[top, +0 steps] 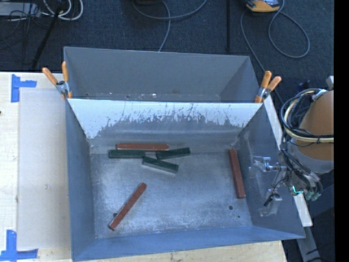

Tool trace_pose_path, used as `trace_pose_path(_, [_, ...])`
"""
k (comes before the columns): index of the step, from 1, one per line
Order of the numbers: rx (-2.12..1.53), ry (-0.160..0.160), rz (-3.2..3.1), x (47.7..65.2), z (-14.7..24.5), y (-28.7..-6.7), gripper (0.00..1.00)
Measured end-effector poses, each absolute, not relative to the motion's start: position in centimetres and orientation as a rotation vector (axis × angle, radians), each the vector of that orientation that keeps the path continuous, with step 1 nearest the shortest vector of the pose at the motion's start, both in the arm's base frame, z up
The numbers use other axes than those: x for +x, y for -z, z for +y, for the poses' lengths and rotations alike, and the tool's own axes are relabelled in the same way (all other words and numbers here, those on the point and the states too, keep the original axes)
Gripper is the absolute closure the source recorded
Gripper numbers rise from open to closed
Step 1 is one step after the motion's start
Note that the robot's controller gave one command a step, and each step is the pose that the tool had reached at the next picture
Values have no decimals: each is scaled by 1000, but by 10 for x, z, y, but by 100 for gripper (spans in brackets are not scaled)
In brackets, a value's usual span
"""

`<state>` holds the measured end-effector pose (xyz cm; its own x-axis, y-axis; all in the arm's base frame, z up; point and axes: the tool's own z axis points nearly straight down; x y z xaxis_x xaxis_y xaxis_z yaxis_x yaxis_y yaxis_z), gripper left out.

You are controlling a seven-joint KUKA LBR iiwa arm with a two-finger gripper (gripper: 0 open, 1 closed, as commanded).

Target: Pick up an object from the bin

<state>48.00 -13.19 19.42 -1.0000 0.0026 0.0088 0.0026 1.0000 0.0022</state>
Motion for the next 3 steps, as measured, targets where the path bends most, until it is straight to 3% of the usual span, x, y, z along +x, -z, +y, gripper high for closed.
trace_pose_path(1, [-171,6,-3129,512,-91,-85,0])
trace_pose_path(2, [316,-2,-3130,484,-156,-70,0])
trace_pose_path(3, [1572,15,-2724,538,-135,-86,0])
